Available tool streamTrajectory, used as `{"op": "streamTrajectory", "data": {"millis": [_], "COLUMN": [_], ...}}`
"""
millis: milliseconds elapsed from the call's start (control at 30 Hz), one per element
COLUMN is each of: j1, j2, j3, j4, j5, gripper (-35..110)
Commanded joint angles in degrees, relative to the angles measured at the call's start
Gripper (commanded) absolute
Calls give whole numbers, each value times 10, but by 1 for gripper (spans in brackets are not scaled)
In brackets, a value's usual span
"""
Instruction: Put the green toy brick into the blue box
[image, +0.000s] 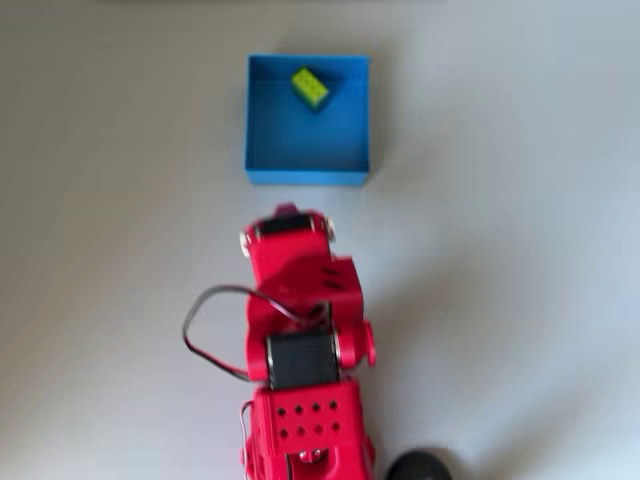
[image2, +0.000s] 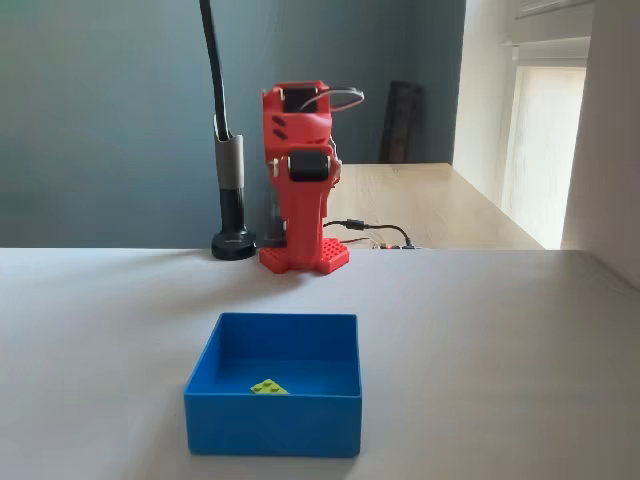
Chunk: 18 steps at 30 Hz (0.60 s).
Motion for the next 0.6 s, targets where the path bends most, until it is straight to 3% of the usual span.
{"op": "streamTrajectory", "data": {"millis": [0, 333, 567], "j1": [-4, 25, 22], "j2": [140, 244, 244], "j3": [103, 224, 224], "j4": [-4, -38, -7], "j5": [-24, -46, -24], "gripper": [0, 0, 0]}}
